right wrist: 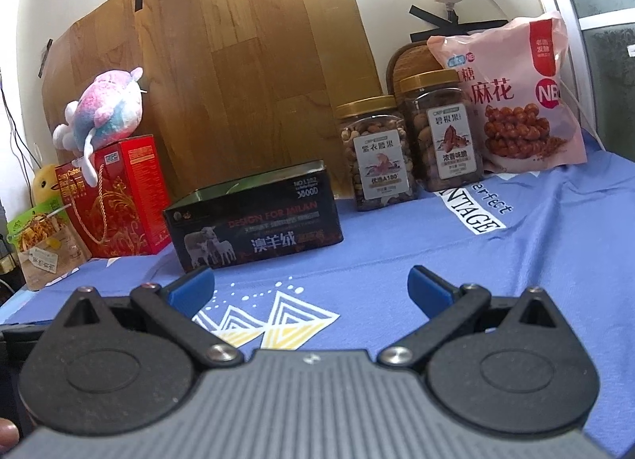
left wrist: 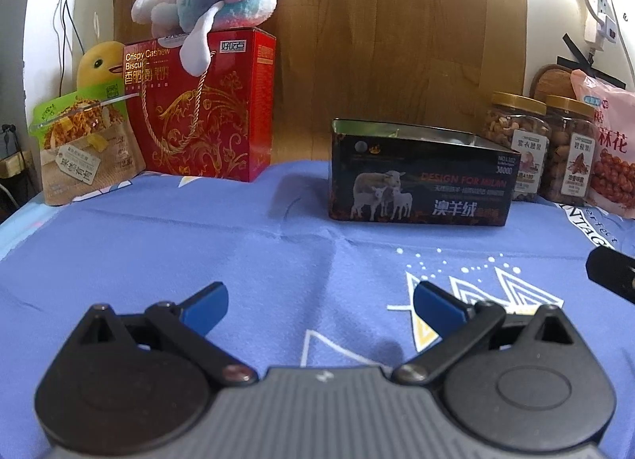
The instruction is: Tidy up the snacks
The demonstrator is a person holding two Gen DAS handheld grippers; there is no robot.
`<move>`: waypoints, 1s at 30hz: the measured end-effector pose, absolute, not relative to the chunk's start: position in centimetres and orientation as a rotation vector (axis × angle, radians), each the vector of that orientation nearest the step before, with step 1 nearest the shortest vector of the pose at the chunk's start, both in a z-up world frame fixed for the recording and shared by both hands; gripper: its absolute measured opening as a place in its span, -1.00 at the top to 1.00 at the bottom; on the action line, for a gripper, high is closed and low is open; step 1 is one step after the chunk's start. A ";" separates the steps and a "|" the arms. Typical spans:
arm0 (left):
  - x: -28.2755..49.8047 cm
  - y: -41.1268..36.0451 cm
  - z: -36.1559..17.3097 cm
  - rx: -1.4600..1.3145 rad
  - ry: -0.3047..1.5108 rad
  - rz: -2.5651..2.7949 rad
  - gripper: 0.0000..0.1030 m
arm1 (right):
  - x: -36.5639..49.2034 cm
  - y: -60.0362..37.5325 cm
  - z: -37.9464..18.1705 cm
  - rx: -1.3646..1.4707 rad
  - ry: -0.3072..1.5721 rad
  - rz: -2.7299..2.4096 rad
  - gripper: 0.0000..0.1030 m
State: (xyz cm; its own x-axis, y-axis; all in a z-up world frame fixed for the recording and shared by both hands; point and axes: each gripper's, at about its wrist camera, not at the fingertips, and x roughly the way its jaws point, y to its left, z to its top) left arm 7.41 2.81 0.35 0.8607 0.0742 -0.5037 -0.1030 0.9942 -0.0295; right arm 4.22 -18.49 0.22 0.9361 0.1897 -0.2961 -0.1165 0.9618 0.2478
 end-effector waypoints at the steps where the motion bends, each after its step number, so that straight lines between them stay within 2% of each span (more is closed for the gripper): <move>1: 7.4 2.8 0.4 -0.054 0.525 0.093 -0.99 | 4.2 -18.5 0.2 0.230 0.324 0.160 -1.00; 30: 7.2 2.5 0.5 -0.030 0.515 0.095 -1.00 | 4.1 -18.4 0.1 0.235 0.324 0.168 -1.00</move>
